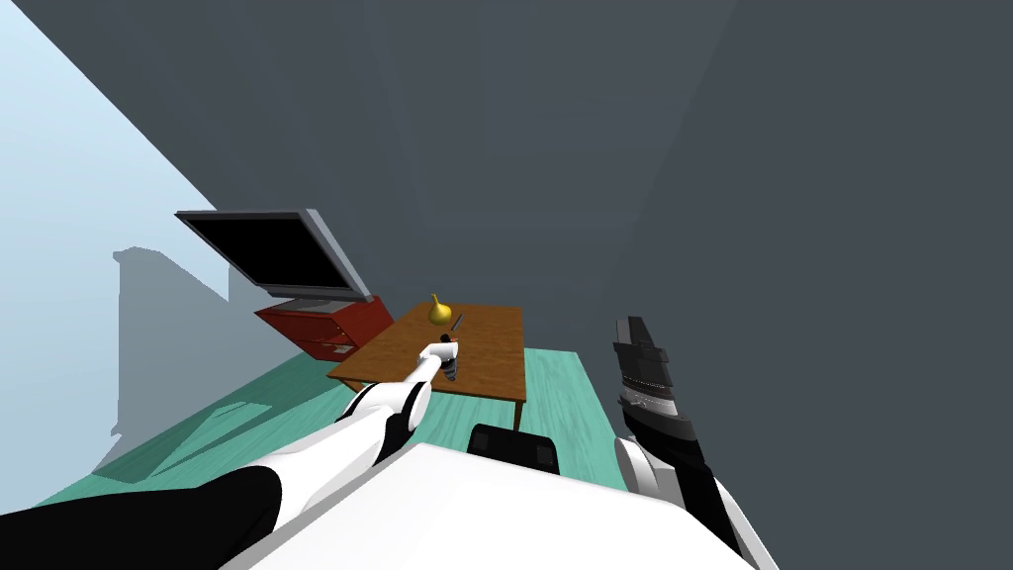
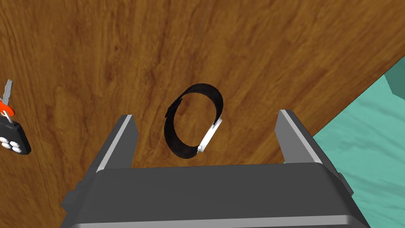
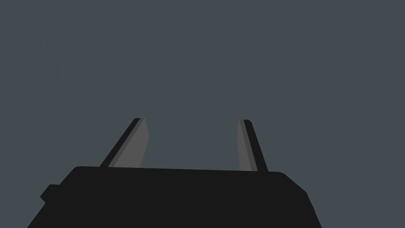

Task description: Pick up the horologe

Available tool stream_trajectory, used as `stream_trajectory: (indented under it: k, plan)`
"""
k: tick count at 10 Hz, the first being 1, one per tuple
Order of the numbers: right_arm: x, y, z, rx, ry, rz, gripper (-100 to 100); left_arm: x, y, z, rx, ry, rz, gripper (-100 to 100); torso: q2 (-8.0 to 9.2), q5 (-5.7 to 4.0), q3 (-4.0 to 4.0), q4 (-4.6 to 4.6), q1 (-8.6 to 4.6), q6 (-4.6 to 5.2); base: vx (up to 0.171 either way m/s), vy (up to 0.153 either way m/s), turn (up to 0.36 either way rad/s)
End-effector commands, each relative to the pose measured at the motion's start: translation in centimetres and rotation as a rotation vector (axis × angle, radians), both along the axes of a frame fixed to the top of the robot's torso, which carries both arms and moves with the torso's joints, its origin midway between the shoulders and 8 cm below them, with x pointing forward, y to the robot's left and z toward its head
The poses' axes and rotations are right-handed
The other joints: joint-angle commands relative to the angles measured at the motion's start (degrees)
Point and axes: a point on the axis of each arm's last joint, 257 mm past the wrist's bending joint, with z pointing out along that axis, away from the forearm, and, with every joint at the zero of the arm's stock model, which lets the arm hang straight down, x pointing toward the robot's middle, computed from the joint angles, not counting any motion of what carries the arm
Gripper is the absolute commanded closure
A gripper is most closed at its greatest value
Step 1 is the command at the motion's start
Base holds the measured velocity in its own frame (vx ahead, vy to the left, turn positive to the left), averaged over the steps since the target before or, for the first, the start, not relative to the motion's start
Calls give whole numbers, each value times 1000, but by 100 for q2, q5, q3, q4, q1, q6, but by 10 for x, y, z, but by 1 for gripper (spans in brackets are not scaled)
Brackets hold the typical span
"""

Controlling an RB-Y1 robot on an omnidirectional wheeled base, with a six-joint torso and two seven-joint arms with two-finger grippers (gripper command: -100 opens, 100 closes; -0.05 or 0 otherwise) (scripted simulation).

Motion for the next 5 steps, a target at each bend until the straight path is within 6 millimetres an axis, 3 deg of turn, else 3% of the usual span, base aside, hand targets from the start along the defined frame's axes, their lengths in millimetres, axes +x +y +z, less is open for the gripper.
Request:
stream_trajectory:
  k: [1,3,4,5]
  plan:
    - [0,0,0,0,0,0,0,-4,-2,-6,0,-2,-1,-100,0,0,0,0,0,0,13,6,-4]
    - [0,0,0,0,0,0,0,-6,-3,-8,0,0,-1,-100,19,-1,11,4,-5,0,0,0,0]
    - [0,0,0,0,0,0,0,-6,-3,-8,0,-2,-2,100,21,-2,12,5,-6,1,0,0,0]
    - [0,0,0,0,0,0,0,-6,-3,-8,0,-2,-2,100,22,-2,12,5,-6,1,0,0,0]
